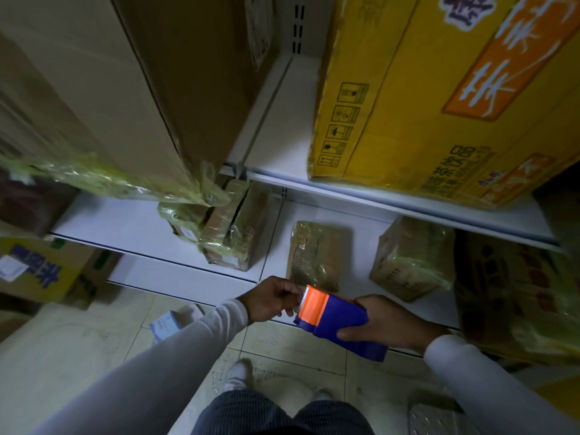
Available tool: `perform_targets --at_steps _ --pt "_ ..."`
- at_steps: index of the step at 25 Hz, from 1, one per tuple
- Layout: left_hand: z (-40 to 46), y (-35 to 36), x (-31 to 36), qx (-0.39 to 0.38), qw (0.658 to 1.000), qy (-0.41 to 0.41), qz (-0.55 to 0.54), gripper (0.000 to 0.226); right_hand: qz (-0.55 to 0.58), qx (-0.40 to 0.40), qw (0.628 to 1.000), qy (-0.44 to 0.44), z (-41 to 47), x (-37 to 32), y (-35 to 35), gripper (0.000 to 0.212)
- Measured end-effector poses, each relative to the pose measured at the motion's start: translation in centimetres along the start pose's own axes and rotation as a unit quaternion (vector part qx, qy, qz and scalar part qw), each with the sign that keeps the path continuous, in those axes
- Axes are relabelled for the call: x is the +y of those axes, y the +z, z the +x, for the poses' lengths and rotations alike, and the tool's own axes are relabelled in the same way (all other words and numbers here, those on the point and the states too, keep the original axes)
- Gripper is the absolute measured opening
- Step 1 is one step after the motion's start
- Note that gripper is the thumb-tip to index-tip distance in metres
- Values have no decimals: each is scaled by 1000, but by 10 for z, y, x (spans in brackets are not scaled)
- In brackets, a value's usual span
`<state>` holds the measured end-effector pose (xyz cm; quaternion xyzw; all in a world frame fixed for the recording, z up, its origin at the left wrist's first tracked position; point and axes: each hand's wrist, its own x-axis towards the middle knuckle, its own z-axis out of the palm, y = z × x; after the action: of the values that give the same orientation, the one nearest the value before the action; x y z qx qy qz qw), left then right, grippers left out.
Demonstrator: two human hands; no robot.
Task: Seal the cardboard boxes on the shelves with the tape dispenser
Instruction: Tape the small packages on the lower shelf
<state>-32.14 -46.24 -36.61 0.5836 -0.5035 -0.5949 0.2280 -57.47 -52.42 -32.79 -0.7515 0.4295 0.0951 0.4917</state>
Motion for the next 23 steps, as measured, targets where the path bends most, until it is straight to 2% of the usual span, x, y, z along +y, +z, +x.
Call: perform_targets --at_steps 3,6,11,15,19,23 --pt "-1 2 -3 20 1000 7 -2 22 -12 -16 1000 10 3 -3 0 52" --pt "-2 -3 -2 47 998 25 16 27 -24 -34 999 8 7 -10 -7 41" --pt "5 -17 5 99 994 34 16 15 -27 -9 1000 -6 13 -17 -28 42" --pt "3 -49 -16 173 984 -16 36 12 -100 5 995 21 0 16 -53 44" --pt "10 -39 -22 174 983 -40 41 12 -107 2 994 33 -4 37 -62 52" --pt "15 -31 -22 173 982 -47 58 12 -96 -1 994 56 -2 49 -61 52"
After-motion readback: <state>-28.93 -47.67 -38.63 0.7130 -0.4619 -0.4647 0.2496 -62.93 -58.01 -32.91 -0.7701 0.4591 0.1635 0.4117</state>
